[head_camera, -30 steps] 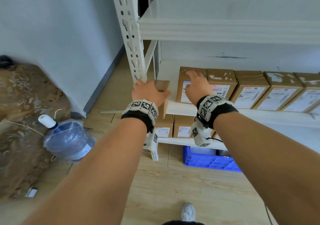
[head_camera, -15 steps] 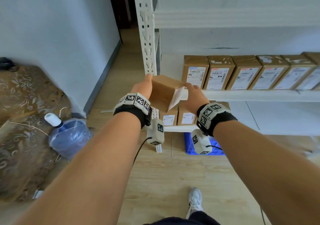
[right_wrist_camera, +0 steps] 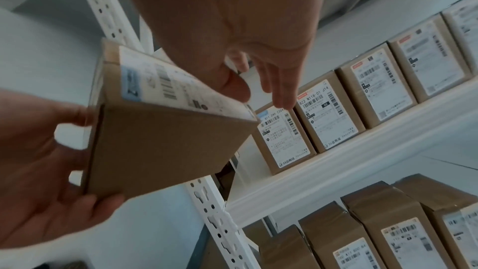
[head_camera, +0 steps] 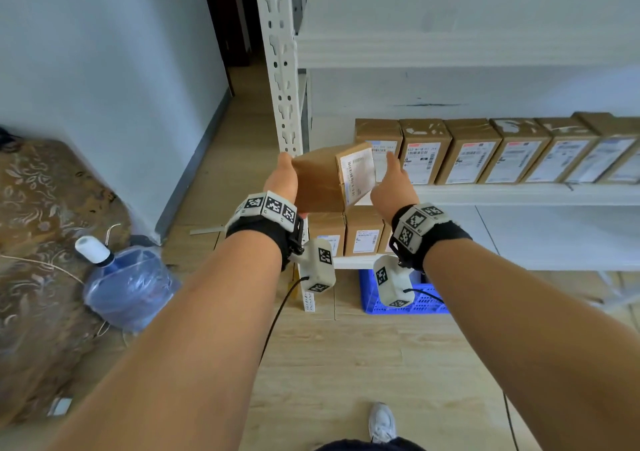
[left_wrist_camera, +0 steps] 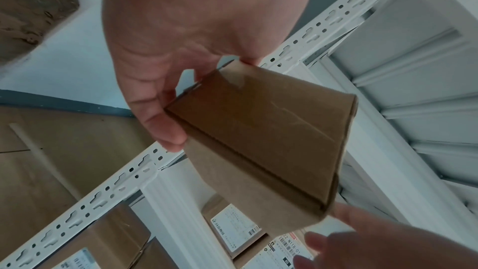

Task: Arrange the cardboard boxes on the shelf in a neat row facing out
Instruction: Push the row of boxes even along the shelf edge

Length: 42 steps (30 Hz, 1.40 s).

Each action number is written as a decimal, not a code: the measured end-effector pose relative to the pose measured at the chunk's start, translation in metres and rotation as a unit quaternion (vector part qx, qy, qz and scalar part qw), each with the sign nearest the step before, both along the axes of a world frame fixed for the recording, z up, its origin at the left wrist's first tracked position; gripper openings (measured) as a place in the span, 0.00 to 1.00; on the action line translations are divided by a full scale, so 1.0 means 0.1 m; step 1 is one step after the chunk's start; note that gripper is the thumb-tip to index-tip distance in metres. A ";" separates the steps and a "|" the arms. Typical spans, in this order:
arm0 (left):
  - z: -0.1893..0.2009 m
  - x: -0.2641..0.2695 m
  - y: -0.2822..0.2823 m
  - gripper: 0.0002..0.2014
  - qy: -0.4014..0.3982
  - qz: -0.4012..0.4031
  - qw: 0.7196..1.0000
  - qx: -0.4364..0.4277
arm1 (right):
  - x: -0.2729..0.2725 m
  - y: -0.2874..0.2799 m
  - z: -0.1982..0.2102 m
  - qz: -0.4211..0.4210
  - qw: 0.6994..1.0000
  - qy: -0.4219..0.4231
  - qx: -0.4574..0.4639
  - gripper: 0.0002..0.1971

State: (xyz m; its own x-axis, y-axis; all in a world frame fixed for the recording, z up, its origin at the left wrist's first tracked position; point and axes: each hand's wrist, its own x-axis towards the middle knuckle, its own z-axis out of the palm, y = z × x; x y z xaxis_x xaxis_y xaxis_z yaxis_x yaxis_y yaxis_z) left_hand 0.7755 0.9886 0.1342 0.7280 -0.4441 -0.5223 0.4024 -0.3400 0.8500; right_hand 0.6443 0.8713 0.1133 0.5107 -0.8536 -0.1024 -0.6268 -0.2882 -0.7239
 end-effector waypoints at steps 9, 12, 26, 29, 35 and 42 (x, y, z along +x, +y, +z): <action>0.00 0.00 -0.15 0.33 -0.039 0.021 0.999 0.008 | -0.03 -0.19 0.06 0.075 0.995 -0.048 0.048 0.29; -0.02 0.03 -0.20 0.23 -0.062 0.026 0.997 -0.048 | -0.05 -0.22 0.04 0.044 0.995 -0.042 0.080 0.25; -0.14 0.00 -0.37 0.27 -0.027 -0.142 0.989 -0.043 | 0.10 -0.20 -0.06 0.091 0.992 -0.011 0.084 0.24; -0.24 -0.03 -0.35 0.29 -0.059 -0.152 0.987 -0.010 | 0.19 -0.17 -0.14 0.086 0.996 0.011 0.023 0.23; -0.37 0.00 -0.44 0.27 -0.090 -0.118 0.989 -0.010 | 0.41 -0.20 -0.22 0.052 0.998 -0.009 -0.019 0.18; -0.34 0.22 -0.85 0.26 -0.180 -0.109 0.977 0.048 | 0.72 -0.48 -0.26 0.030 0.998 -0.050 0.027 0.23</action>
State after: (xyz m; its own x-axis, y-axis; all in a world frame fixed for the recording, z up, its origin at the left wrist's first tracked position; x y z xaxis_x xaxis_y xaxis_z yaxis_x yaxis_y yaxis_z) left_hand 0.7973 0.9031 0.0999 0.7656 -0.5708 -0.2967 -0.0068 -0.4685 0.8835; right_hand 0.7166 0.8237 0.0873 0.5703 -0.8161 -0.0939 -0.5335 -0.2810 -0.7977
